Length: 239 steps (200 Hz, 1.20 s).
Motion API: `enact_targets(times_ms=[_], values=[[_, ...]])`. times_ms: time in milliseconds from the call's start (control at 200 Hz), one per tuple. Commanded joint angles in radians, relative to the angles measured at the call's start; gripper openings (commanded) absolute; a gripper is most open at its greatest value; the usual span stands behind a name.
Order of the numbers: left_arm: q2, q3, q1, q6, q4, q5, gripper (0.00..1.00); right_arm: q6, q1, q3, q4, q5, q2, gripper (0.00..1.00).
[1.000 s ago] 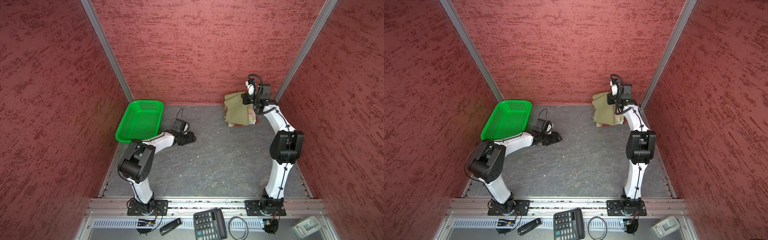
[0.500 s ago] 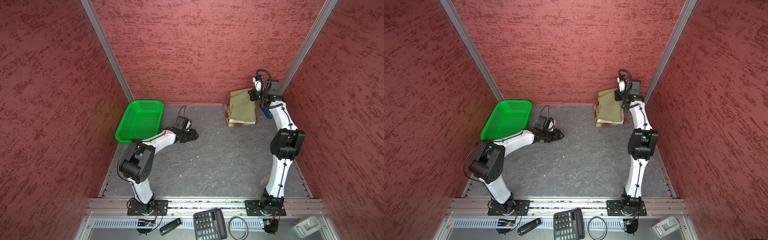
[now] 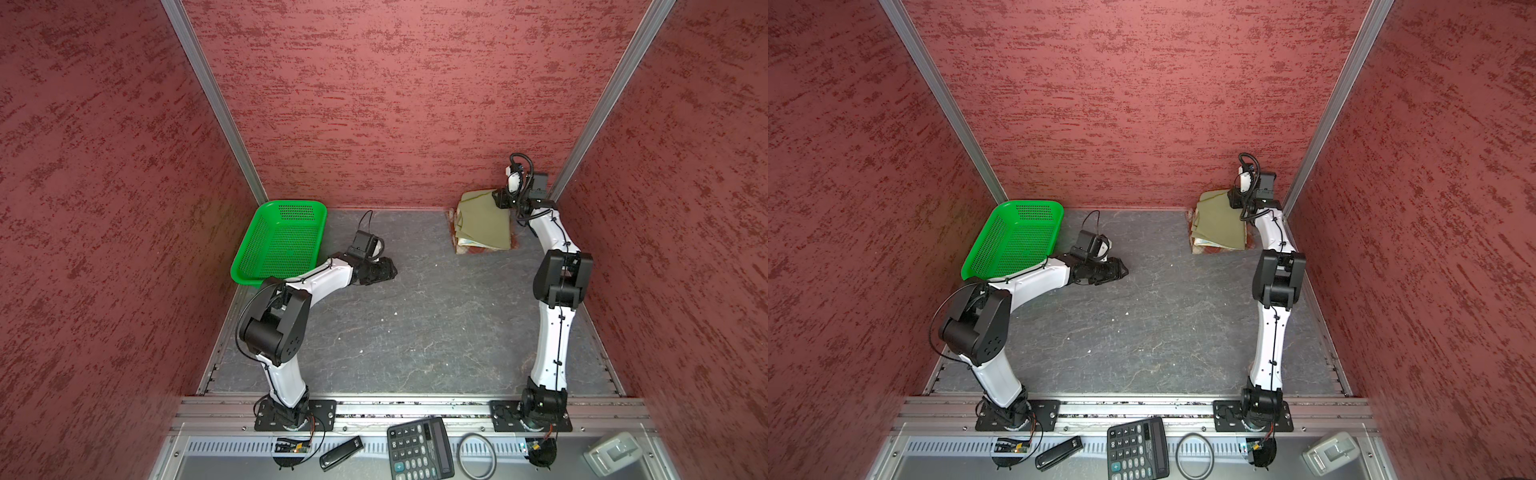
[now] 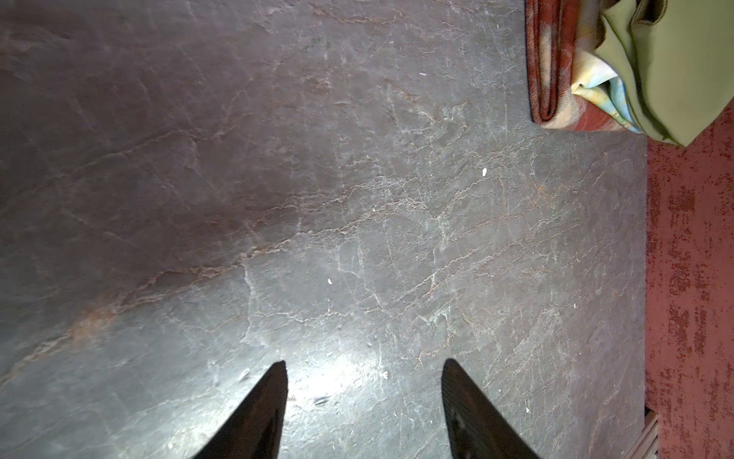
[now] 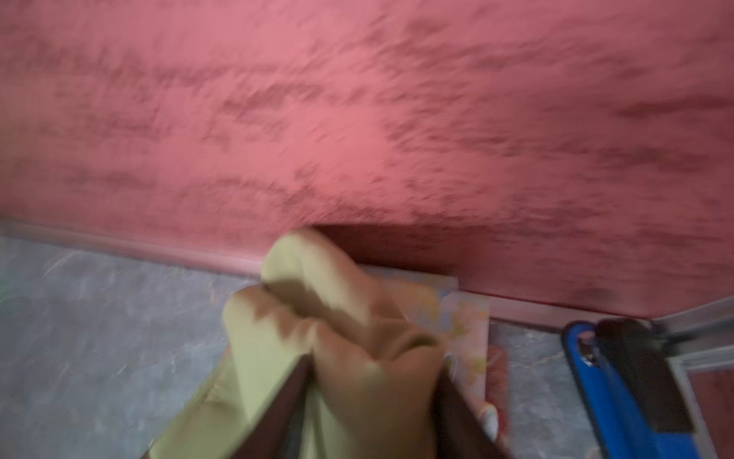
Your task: Fold and stack the skirts
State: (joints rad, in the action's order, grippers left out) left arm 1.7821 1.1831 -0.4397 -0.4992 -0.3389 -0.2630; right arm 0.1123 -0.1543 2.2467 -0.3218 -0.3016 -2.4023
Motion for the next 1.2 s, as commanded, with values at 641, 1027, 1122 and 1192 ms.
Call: enact_targets(times_ms=[641,1027,1122,1192], values=[[-0.605,-0.099,0.082,0.126,0.061,0.278,1.00,-0.125,0.130,-1.059,0.721,0.473,0.991,0.99],[-0.834,-0.325,0.122,0.346,0.179,0.484,1.00,-0.148,0.188,-1.527,0.572,0.477,1.522,0.99],[-0.841,-0.399,0.199,0.363,0.249,0.412,1.00,-0.165,0.188,-1.668,0.587,0.501,1.599,0.99],[-0.812,-0.431,0.277,0.375,0.284,0.319,1.00,-0.201,0.188,-1.766,0.640,0.520,1.628,0.99]])
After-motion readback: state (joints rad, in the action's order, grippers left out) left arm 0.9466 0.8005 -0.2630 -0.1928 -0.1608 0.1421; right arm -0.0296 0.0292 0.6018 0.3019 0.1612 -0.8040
